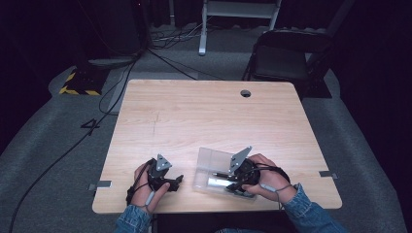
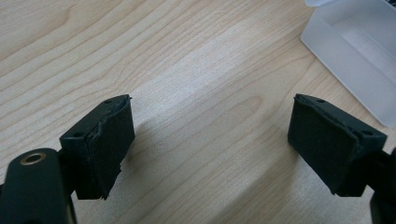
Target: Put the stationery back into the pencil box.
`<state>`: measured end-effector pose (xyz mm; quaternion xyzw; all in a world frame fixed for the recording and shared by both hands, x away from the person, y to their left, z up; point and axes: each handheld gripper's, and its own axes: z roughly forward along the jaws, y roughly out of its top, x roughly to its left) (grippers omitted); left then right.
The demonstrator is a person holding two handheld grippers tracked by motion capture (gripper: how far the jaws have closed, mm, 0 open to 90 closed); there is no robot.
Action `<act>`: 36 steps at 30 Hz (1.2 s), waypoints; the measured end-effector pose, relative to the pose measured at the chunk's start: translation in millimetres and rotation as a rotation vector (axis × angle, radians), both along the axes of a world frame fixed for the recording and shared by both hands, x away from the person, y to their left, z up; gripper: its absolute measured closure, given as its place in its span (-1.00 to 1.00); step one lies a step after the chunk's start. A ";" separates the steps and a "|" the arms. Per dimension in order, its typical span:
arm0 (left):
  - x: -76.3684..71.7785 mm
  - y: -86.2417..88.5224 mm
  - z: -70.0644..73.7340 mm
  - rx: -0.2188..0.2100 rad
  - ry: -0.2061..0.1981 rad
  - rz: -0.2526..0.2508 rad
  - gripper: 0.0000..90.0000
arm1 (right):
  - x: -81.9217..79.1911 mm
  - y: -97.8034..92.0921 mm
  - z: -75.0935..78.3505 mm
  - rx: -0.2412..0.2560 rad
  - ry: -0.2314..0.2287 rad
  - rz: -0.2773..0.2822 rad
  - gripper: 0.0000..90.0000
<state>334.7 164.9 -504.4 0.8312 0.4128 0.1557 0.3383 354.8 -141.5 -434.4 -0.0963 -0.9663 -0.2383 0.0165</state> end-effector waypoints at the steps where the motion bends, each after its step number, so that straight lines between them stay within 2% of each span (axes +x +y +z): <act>1: 0.2 0.4 0.2 0.006 -0.005 -0.003 -0.66 | 0.4 1.3 -0.8 -0.001 0.000 0.004 0.59; 8: 0.1 0.7 0.2 0.008 -0.007 -0.006 -0.67 | 3.8 5.9 -7.5 -0.018 0.014 0.008 0.60; 23: 0.3 0.7 0.3 0.008 -0.006 -0.006 -0.67 | 12.7 5.2 -18.6 0.009 0.016 -0.033 0.59; 36: 0.1 0.0 0.0 0.000 0.000 -0.002 -0.67 | 16.6 5.1 -23.9 0.023 -0.010 -0.056 0.54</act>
